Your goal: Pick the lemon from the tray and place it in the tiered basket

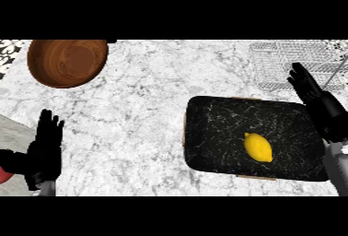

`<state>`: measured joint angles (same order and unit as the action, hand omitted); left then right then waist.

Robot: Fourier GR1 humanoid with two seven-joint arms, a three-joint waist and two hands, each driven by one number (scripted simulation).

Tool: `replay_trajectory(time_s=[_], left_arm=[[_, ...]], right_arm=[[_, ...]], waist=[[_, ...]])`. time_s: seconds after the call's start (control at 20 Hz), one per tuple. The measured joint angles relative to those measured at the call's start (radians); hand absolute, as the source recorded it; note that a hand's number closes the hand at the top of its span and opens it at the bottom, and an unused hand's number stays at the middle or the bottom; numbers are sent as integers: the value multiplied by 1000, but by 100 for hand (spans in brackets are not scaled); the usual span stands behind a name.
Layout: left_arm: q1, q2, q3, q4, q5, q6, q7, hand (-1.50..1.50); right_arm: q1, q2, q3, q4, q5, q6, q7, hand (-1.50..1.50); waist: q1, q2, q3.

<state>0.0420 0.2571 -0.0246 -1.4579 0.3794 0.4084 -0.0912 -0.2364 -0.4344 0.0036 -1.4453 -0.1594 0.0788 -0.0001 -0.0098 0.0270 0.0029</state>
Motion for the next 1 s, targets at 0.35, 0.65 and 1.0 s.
replay_trajectory(time_s=[0.35,0.65,1.0], left_arm=[[-107,36,-109,-32,-114,-29,-17,0],[-180,36,-214,-49,-194,-52,-2,0],[-223,14,-268,-44,-247,-32,39,0]], right_arm=[[-125,119,-29,56,-321,240,-32,150],[-165,116,17,213,-571,561,93,-150],[-237,-75,-10,371,-868,987,177,-150]], waist=[[15,-7,16],[41,0,9],[41,-6,4]])
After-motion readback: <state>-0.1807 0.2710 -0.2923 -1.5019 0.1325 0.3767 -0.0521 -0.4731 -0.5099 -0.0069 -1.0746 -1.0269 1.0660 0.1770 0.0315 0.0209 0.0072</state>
